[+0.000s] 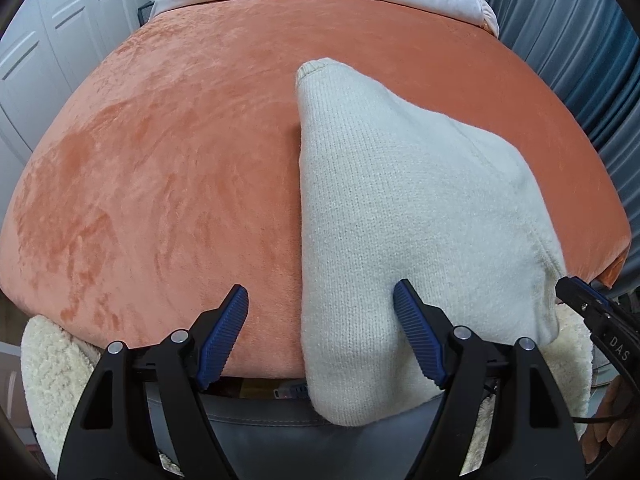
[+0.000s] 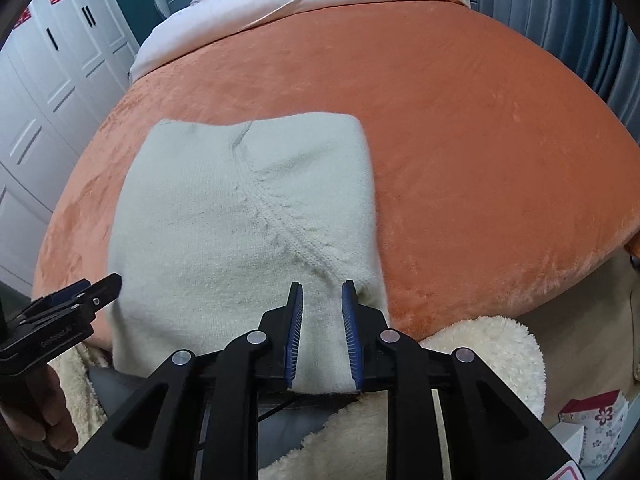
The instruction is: Fold small clothes
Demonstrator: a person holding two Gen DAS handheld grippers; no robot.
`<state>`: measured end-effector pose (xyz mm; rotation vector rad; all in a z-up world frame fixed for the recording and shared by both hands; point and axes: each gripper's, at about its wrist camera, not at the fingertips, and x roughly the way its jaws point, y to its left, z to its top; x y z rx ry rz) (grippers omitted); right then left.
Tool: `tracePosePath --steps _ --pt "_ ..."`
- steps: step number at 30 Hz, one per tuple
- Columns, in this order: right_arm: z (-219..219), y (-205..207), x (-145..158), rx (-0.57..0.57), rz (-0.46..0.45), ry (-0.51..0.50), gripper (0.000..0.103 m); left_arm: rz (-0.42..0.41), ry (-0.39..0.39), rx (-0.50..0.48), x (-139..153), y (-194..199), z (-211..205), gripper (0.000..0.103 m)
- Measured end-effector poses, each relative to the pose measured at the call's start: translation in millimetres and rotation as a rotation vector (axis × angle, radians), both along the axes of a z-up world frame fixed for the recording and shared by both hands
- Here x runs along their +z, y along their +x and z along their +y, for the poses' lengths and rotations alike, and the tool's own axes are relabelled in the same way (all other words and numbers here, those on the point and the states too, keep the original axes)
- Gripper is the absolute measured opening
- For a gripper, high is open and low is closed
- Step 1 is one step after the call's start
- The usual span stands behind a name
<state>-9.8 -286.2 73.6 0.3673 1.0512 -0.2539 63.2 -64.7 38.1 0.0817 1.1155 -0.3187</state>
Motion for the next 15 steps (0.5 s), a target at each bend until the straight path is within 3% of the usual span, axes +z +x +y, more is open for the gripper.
tracePosePath --steps 4,11,15 --pt "-17.1 -15.5 -9.6 -0.058 -0.007 0.027 0.042 0.032 -0.167 0.010 9.5 -7.6 13.4 0.076" --pt "-28.6 -4.0 -37.6 -0.030 -0.022 0.126 0.070 0.038 -0.187 -0.001 1.9 -6.2 0.7 0.092" --pt "-33.8 12.7 -58.9 -0.028 0.018 0.150 0.085 0.152 -0.276 0.050 -26.2 13.9 -0.2 0.097"
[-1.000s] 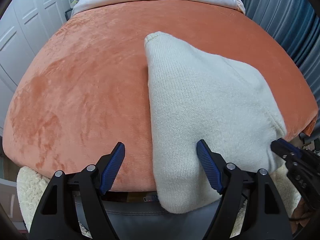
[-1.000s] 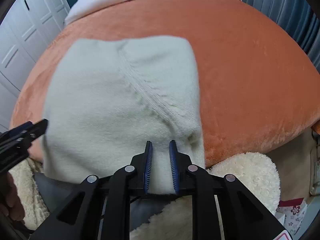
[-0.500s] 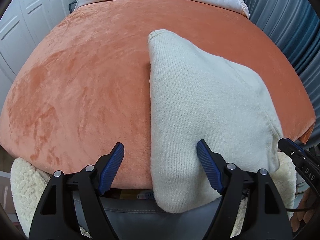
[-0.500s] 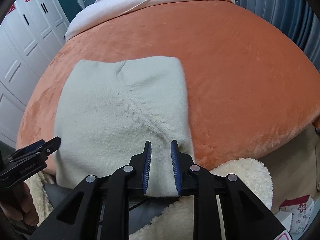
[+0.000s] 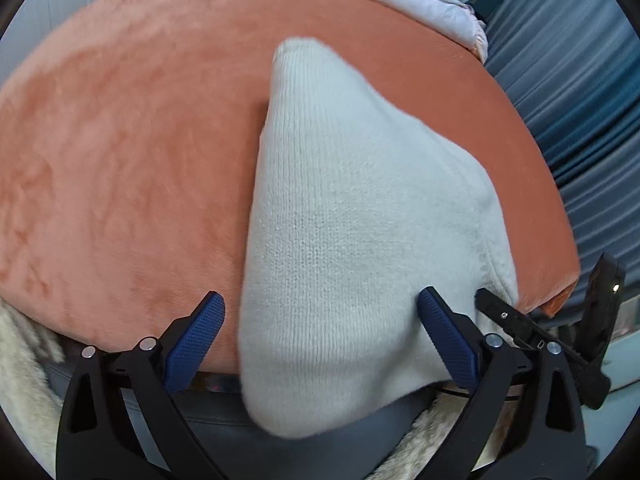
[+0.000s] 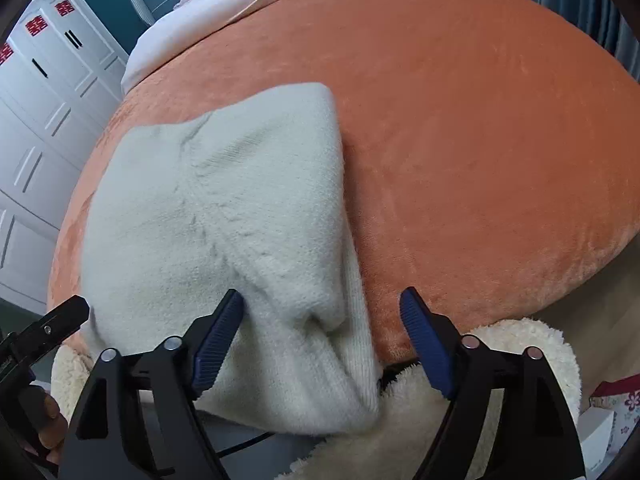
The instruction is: Fold small clothes
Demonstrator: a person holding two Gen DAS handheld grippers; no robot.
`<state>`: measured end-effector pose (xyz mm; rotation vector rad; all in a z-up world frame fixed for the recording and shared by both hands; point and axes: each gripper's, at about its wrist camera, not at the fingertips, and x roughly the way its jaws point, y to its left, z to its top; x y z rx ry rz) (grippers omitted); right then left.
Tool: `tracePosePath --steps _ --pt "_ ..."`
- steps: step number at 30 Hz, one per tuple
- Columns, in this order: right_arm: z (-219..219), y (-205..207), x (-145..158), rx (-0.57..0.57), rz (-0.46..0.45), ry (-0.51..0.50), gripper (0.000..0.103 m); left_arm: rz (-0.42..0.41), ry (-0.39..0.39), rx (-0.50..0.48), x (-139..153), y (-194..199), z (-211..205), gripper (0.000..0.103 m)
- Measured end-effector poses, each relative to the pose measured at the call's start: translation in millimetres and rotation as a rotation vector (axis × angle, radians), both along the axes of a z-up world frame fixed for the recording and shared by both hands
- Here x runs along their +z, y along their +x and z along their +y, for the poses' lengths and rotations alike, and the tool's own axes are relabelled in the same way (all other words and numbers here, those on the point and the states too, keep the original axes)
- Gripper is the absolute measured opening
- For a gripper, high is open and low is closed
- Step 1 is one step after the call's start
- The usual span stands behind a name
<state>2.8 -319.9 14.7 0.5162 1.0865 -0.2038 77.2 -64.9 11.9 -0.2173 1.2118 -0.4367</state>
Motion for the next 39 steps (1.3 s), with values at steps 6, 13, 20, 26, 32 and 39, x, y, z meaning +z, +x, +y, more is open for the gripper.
tracePosePath --steps 6,13,20,26,32,39 --pt "-18.2 23.1 -31.2 -0.032 -0.001 0.270 0.094 0.103 -0.150 0.041 -28.4 25.3 -0.8 0.098" --pt "-0.2 40.3 -11.8 0.012 -0.053 0.278 0.037 0.123 -0.174 -0.022 3.6 27.0 -4.3 0.062" --pt "52.1 42.6 92.9 0.110 -0.245 0.090 0.032 -0.079 -0.261 -0.067 98.7 29.1 18.6 0.058" --pt "90.1 57.3 170.7 0.155 -0.428 0.045 0.033 -0.239 -0.270 -0.090 165.4 27.0 62.3 0.063" --pt "96.8 93.7 104.0 0.115 -0.325 0.028 0.057 -0.264 0.027 0.079 85.9 60.7 106.8 0.083" --pt "128.6 55.2 81.1 0.122 -0.239 -0.023 0.016 -0.166 0.025 0.122 56.1 20.9 138.3 0.080"
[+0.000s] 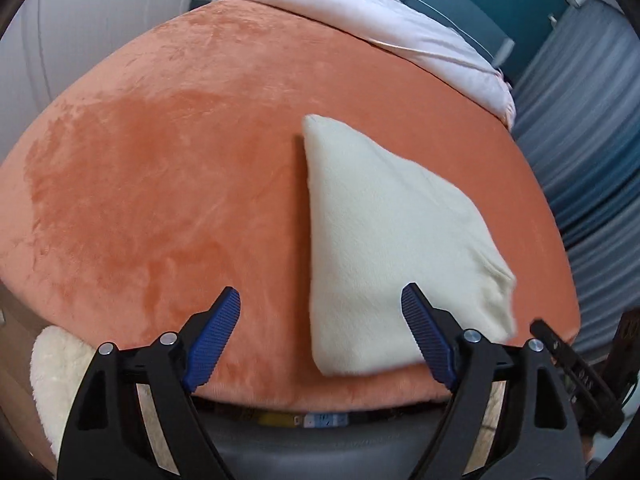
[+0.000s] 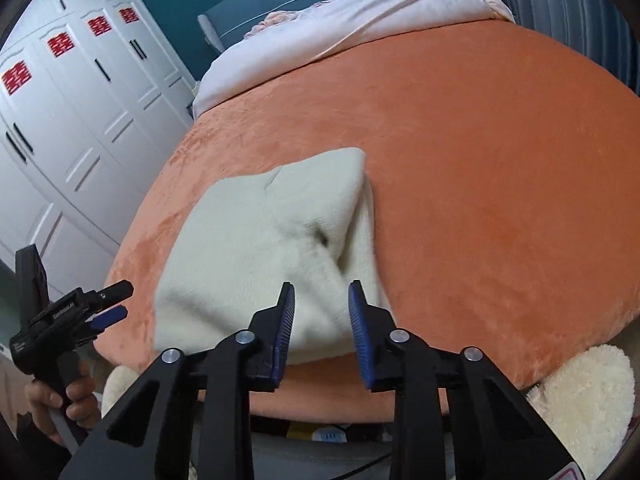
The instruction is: Fold small clothes
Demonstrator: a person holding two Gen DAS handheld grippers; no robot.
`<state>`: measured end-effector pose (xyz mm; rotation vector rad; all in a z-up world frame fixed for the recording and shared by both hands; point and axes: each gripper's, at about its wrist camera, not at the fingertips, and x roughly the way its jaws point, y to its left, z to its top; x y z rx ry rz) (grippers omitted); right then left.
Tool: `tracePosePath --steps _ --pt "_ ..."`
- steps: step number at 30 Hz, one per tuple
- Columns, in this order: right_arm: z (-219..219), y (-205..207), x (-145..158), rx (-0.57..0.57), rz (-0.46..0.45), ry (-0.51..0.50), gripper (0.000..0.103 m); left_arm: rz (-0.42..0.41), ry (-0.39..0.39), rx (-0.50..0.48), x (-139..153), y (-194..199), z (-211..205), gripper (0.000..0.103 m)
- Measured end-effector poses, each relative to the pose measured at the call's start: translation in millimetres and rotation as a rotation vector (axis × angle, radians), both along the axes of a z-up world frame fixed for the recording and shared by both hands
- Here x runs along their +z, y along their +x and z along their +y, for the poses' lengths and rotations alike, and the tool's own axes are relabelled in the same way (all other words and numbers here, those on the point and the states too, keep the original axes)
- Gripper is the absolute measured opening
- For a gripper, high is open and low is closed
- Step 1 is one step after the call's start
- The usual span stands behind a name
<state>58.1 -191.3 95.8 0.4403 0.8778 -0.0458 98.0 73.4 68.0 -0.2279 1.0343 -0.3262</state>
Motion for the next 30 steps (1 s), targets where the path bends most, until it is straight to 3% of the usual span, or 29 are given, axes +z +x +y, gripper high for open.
tracePosePath --steps 3,5,8,9,12,15,20,23,30 --pt "21.8 3.5 1.2 0.071 0.008 -0.074 0.013 -0.052 0.067 -0.070 -1.5 -19.3 -30.1 0.082" --pt "32.9 15.1 -10.8 0.105 0.049 -0.131 0.012 -0.055 0.172 -0.091 -14.7 -21.5 -43.6 0.083" --pt "29.1 33.4 -66.0 0.128 0.205 -0.194 0.006 0.049 0.310 -0.084 -63.0 -6.8 -51.1 0.083" --pt "25.5 36.8 -79.2 0.126 0.229 -0.167 0.006 0.087 0.297 -0.069 -73.3 -2.0 -48.2 0.083" --pt "25.3 32.7 -54.6 0.093 0.210 -0.127 0.007 0.102 0.237 -0.033 -70.4 3.5 -37.0 0.086" --pt "21.5 25.1 -35.2 0.057 0.152 -0.163 0.006 0.080 0.273 -0.056 -71.0 5.4 -37.6 0.089" --pt "8.9 42.7 -72.5 0.043 0.237 -0.113 0.004 0.054 0.330 -0.071 -69.4 8.6 -42.5 0.090" --pt "17.7 48.3 -66.2 0.067 0.256 -0.107 0.013 0.043 0.366 -0.083 -66.8 15.6 -41.5 0.090" --pt "23.2 42.5 -67.1 0.057 0.234 -0.115 0.012 0.037 0.419 -0.074 -61.9 11.7 -48.4 0.092"
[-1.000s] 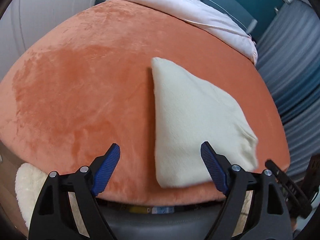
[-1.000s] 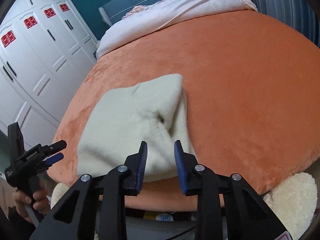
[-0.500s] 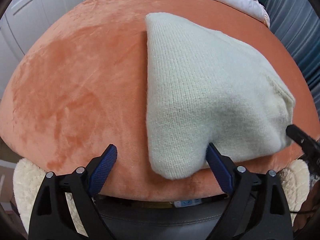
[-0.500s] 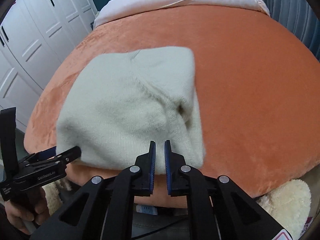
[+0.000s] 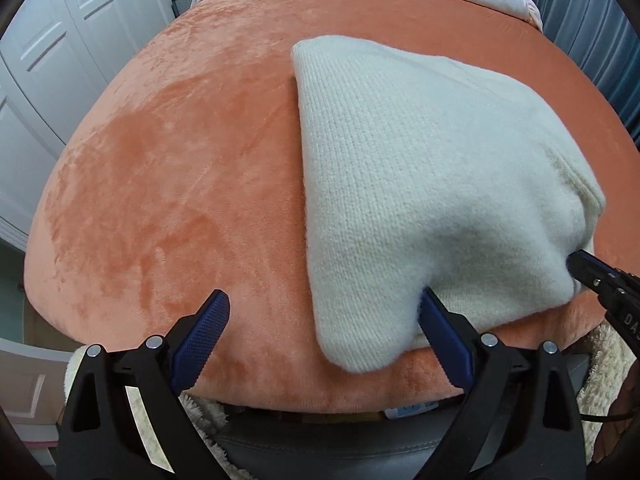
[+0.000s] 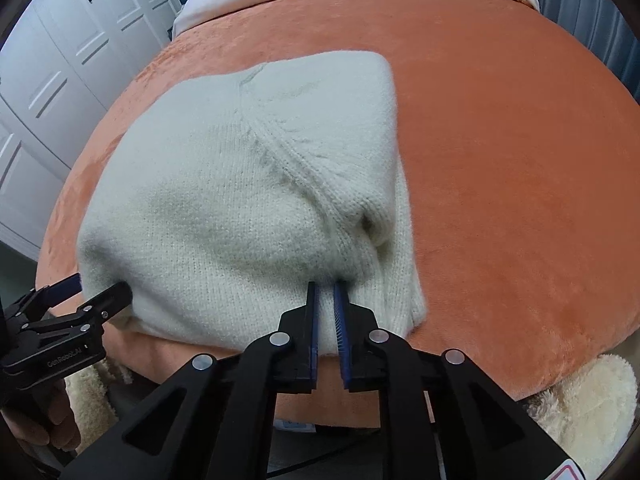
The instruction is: Fold small clothes
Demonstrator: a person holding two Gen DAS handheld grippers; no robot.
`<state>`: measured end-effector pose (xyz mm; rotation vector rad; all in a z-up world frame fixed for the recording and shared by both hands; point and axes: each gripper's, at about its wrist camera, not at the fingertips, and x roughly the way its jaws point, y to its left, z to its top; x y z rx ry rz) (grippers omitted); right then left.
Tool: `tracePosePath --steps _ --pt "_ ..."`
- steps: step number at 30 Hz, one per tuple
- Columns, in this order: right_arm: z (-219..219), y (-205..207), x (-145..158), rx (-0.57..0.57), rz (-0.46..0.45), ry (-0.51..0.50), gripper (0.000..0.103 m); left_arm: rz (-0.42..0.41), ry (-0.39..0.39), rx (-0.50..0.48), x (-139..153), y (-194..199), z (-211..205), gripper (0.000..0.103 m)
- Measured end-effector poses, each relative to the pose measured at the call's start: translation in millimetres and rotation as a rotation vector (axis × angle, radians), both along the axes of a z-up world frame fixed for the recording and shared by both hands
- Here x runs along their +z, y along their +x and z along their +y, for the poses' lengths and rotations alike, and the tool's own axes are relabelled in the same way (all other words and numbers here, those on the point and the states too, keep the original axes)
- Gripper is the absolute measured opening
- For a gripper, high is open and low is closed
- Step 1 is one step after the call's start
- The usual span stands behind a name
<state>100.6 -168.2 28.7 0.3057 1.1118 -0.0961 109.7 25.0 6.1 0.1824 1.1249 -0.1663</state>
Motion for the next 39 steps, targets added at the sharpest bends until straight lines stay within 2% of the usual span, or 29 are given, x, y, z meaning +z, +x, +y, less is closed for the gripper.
tracePosePath --steps 4,10,13,14,15,19,26,30,39 --pt "3.9 -33.8 16.8 -0.029 -0.049 -0.031 0.017 -0.047 0.025 -0.002 12.3 -19.5 -3.8 0.090" --pt "26.2 -73.0 21.8 -0.019 -0.077 -0.125 0.039 -0.049 0.004 0.012 15.9 -34.7 -8.6 0.090" --pt "30.7 -86.4 24.5 -0.060 -0.107 -0.151 0.050 -0.070 0.011 0.004 17.0 -44.0 -13.3 0.091" --pt "30.0 -90.2 24.7 -0.081 -0.114 -0.148 0.057 -0.075 0.011 0.001 16.9 -47.7 -15.2 0.091" --pt "28.3 -93.9 24.2 -0.093 -0.118 -0.144 0.059 -0.081 0.010 -0.002 16.4 -51.7 -16.9 0.091" --pt "29.4 -103.9 18.2 -0.103 -0.127 -0.180 0.063 -0.135 0.007 0.002 11.9 -67.8 -21.4 0.091" --pt "23.1 -108.6 0.2 -0.130 -0.080 -0.152 0.065 -0.178 -0.017 0.038 -7.5 -89.2 -18.2 0.091" --pt "24.1 -110.9 1.3 -0.147 -0.085 -0.169 0.067 -0.227 0.024 0.008 -10.9 -101.5 -19.7 0.094" --pt "37.6 -117.2 5.7 -0.124 -0.117 -0.206 0.070 -0.259 0.011 0.017 -5.3 -107.7 -15.2 0.096"
